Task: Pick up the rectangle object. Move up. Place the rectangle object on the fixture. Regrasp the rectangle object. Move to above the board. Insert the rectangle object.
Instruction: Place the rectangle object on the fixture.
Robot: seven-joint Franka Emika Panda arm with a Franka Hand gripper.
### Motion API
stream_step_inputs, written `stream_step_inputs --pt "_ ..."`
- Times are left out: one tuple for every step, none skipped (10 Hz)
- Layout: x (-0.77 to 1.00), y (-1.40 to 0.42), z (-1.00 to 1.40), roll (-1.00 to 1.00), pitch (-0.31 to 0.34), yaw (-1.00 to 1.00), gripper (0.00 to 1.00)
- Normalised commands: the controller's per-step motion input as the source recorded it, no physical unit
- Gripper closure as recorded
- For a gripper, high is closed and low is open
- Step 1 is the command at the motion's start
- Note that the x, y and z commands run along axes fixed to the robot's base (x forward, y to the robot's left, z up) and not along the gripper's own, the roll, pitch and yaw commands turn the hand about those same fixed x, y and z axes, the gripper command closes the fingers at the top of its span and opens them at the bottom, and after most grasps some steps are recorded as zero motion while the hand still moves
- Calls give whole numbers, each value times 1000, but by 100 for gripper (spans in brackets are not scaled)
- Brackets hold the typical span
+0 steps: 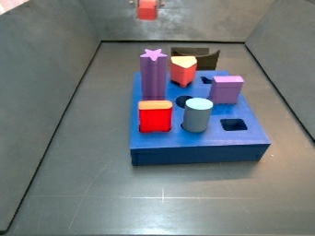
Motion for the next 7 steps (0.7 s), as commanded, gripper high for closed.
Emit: stream_step_inputs --pt "1000 -245 211 -1000 -22 11 100" --pt "1000 -208 161 -1000 -9 9 100" --pt "1000 -177 141 -1000 1 6 100" --pt "1000 -155 127 -1000 9 4 100" --pt "1000 -112 92 -1000 23 -1 100" --pt "1000 -89 78 -1000 31 -5 100" --pt "1000 -58 56 -1000 43 -11 100"
